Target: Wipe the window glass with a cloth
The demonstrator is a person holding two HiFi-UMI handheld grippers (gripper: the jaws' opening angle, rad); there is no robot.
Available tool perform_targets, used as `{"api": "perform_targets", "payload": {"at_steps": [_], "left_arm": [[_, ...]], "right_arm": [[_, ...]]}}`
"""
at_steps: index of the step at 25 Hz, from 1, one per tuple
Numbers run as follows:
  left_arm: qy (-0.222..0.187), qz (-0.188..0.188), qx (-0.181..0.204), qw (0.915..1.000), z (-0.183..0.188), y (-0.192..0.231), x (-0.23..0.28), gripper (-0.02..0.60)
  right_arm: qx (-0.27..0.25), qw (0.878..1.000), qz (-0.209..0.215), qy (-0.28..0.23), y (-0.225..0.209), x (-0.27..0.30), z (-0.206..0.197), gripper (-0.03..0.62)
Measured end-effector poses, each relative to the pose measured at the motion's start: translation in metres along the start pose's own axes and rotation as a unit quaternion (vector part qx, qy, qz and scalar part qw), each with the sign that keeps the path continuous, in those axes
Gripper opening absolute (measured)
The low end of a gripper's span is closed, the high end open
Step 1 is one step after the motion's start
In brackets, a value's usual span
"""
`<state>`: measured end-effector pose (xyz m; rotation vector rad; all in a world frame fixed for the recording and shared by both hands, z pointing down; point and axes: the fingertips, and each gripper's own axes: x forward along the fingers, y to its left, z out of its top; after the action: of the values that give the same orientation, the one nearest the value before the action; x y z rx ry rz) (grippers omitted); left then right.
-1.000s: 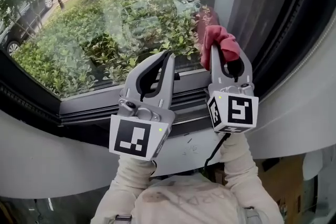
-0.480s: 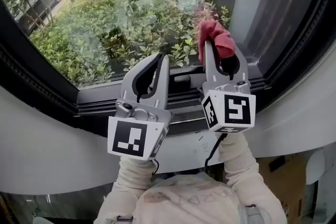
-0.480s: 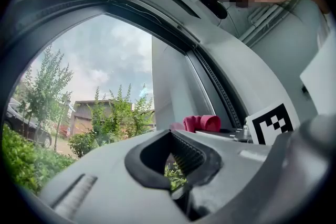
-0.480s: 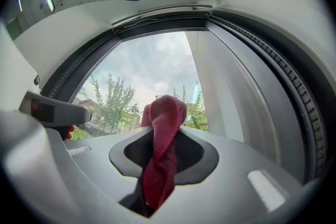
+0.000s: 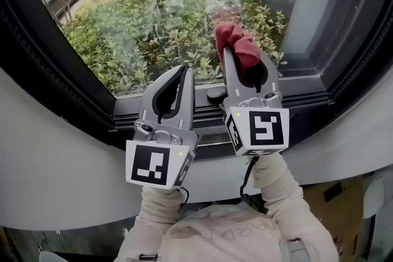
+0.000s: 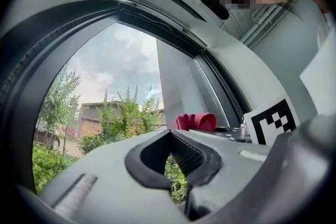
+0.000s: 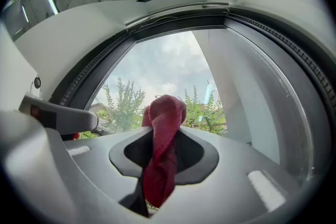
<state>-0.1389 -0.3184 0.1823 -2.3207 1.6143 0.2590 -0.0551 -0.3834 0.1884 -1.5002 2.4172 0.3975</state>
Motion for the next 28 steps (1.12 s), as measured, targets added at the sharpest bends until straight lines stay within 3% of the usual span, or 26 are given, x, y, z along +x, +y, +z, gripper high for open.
{"api": "perform_targets", "payload": {"at_steps": [4,9,16,28], "left_arm": [[-0.003,0.002,-0.001,1.0,0.003,0.011,-0.013,0.002],[-0.009,-0.006,-0.004,0.9999,0.01,0.01,-0.026,0.002],[-0.015,-0.029,-0.014,0.9994,0.016,-0.002,-0.044,0.002],[0.004,-0.078,-0.022,0.9967,0.007,-0.043,-0.089,0.002]], "right_arm": [[-0.005,1.0,-0.001,-0.001,0.008,0.003,0.001,0.118],[0.032,0.999,0.027,0.012,0.009,-0.004,0.005,0.12],[0.021,0.998,0.064,0.004,0.038,-0.048,0.026,0.121],[0.052,0.996,0.068,0.016,0.065,-0.123,0.025,0.121]]}}
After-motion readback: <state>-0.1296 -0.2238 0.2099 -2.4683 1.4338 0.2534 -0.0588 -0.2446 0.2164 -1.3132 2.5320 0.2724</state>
